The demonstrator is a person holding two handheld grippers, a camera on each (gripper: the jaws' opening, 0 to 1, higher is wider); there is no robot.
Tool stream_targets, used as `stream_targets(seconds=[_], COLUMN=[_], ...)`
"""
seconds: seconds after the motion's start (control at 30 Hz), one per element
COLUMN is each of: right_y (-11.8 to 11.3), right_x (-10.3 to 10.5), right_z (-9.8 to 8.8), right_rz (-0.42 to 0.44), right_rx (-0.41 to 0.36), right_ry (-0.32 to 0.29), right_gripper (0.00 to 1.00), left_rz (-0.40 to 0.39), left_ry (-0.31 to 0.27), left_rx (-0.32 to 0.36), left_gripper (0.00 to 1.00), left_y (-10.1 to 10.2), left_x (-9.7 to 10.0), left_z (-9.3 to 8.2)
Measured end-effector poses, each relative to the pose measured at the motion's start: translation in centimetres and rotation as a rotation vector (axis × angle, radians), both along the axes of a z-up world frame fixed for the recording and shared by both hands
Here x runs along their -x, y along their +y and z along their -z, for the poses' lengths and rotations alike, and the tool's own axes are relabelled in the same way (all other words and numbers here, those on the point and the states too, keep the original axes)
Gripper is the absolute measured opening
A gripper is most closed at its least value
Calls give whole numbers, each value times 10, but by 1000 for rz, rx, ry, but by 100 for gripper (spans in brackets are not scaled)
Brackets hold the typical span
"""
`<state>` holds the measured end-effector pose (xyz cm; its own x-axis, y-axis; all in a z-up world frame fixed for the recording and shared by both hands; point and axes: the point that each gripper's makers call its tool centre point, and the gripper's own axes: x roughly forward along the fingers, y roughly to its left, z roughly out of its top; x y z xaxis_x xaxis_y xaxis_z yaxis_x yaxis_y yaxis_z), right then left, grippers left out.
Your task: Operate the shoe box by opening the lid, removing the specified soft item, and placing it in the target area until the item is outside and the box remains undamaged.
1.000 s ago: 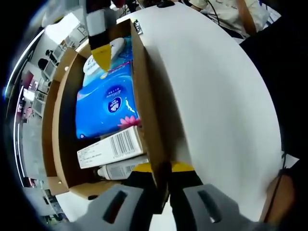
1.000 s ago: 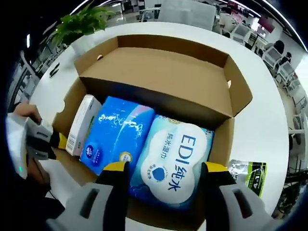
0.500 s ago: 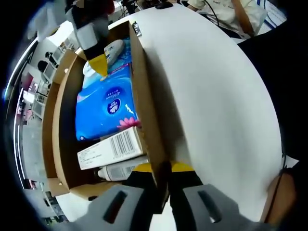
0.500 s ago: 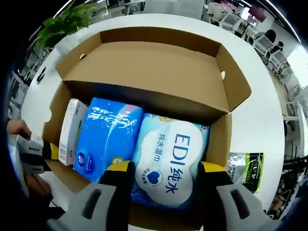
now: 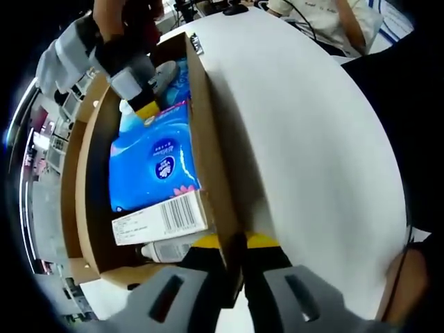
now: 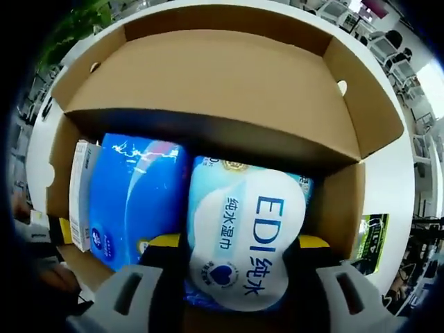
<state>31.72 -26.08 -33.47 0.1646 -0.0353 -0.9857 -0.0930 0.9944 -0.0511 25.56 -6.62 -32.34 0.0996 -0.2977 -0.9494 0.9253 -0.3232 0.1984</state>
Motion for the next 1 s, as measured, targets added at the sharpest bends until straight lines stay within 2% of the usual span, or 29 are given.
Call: stream_targets(seconds=[0.17, 0.3, 0.43, 0.53, 0.7, 0.77, 0.8, 0.83, 0.9, 1.0], right_y=[0, 1, 1, 3, 5, 9, 13, 16, 11, 11], right_x=[-4, -3, -6, -7, -10, -9, -10, -11, -11, -11], right_z=[12, 15, 18, 17, 15, 11, 8, 7, 8, 11], right_rz=[40, 50, 57, 36, 0, 29, 83, 94, 49, 58], right_rx=[21, 1, -12, -11, -24, -63, -111, -135, -116, -118], right_ry=[26, 60, 68, 30, 1, 6, 4, 0, -13, -25], right_gripper=[65, 67, 68, 68, 68, 67, 66, 65, 65, 66], left_rz=[4, 3, 1, 4, 1, -2, -2, -6, -3, -4], left_ry=[-1, -1, 1, 2, 3, 2, 0, -1, -2, -1], left_rx=[2, 2, 2, 2, -4, -9, -12, -18, -19, -15], left_gripper=[6, 6, 6, 6, 6, 6, 6, 6, 6, 6], left_y=[-1, 0, -1, 0, 1, 1, 1, 1, 1, 1], left_x=[0, -1, 0, 0, 2, 2, 2, 1, 0, -1], left_z=[0, 0, -1, -1, -1, -1, -1, -1, -1, -1])
